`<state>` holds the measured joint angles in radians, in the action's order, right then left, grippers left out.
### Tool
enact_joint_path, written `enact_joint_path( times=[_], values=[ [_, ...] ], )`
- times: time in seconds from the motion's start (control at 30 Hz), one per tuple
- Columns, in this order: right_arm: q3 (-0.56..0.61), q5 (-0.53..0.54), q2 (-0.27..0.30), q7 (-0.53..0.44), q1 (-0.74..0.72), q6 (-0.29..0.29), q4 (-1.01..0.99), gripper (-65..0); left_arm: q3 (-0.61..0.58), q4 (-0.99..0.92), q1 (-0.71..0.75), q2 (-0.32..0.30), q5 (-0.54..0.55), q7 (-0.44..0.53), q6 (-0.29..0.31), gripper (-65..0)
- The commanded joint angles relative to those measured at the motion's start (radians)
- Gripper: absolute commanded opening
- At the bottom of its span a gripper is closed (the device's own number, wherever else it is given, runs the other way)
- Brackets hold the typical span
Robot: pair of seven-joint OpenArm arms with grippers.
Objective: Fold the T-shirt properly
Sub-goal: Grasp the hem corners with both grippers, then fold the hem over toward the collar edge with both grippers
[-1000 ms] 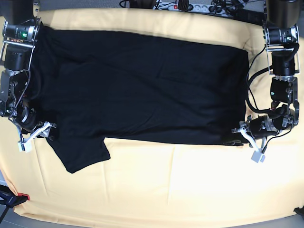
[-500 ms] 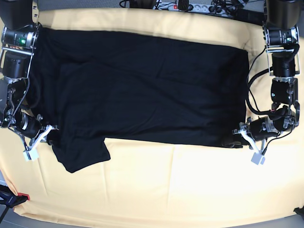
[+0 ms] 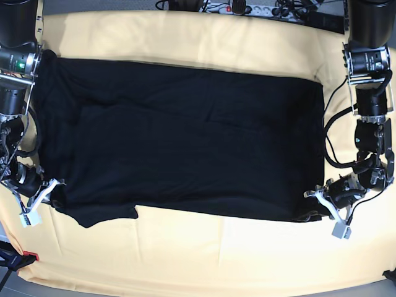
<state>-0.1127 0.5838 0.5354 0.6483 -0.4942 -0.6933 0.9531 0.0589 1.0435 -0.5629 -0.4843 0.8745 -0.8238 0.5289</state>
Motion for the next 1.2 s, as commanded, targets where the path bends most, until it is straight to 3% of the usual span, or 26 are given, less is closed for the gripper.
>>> enact_joint_path(
  times=[0.0,0.23,0.43,0.6,0.77,0.93,1.17],
  values=[
    [-0.004,0.042,0.026,-0.024,-0.034,-0.005,0.015,-65.0,0.007,0.014,-0.032,-0.016,0.035,0.002,0.006,-65.0],
    [-0.004,0.156,0.063,0.082,-0.022,-0.005,0.016,-65.0,0.007,0.015,-0.025,-0.043,0.294,-0.285,0.142,-65.0],
    [-0.004,0.232,0.129,0.116,0.079,-0.005,0.101,-65.0,0.007,0.015,-0.025,-0.136,0.475,-0.416,0.156,-65.0],
    [-0.004,0.235,0.166,0.142,0.197,-0.005,0.285,-65.0,0.007,0.017,-0.014,-0.158,0.609,-0.572,0.154,-65.0],
    [-0.005,0.236,0.192,0.222,0.297,-0.005,0.420,-65.0,0.007,0.066,0.052,-0.163,0.609,-0.572,0.113,-65.0],
    [-0.005,0.230,0.227,0.239,0.320,-0.005,0.430,-65.0,0.007,0.175,0.130,-0.198,0.609,-0.572,0.060,-65.0],
    [-0.005,0.228,0.230,0.240,0.335,-0.005,0.430,-65.0,0.007,0.381,0.281,-0.217,0.609,-0.572,0.059,-65.0]
  ],
)
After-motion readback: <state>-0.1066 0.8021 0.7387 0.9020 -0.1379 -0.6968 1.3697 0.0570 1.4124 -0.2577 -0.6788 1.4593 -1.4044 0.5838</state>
